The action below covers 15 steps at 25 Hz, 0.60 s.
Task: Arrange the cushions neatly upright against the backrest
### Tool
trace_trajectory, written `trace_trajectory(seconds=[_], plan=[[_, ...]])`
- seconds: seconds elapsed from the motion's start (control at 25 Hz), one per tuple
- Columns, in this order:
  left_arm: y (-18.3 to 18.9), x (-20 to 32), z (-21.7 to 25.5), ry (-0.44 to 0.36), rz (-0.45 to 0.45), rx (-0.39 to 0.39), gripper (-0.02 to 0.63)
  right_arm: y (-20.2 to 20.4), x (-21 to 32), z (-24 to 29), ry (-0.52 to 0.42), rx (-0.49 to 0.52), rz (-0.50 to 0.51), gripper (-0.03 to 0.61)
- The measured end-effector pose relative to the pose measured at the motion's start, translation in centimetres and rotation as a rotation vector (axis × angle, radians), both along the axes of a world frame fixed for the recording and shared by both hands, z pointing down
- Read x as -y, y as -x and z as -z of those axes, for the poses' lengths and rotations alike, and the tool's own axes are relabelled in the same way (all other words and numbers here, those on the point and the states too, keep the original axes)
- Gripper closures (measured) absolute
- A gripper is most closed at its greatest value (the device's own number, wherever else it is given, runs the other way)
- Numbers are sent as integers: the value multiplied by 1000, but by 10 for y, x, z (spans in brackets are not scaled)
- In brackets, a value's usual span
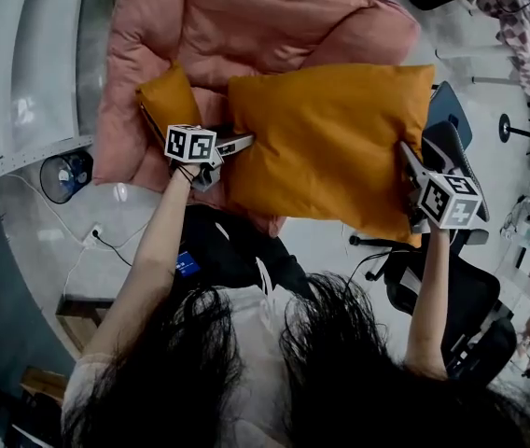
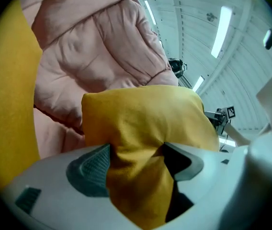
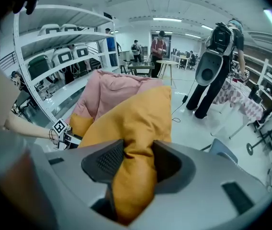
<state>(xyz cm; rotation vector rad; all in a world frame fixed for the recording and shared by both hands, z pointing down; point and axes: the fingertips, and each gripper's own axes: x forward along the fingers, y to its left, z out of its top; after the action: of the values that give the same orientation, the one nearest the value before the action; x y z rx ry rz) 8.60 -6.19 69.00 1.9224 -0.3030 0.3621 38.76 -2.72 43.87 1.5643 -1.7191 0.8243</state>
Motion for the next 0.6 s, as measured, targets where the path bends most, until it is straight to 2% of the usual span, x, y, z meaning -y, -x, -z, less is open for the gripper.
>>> trace_trajectory(seconds=[0.12, 0.32, 0.44, 0.6], plan=[[2, -1, 7, -41, -18, 41, 284, -3, -2, -2, -21, -4, 7, 394], [11, -3, 27, -105, -30, 137, 420, 2, -4, 7, -67, 21, 7, 440], [25, -3, 44, -136, 36, 176, 525, 3, -15, 15, -94, 66, -18, 461], [47, 16, 79, -181, 174, 162, 575, 14, -32, 25, -151, 172, -74, 475]])
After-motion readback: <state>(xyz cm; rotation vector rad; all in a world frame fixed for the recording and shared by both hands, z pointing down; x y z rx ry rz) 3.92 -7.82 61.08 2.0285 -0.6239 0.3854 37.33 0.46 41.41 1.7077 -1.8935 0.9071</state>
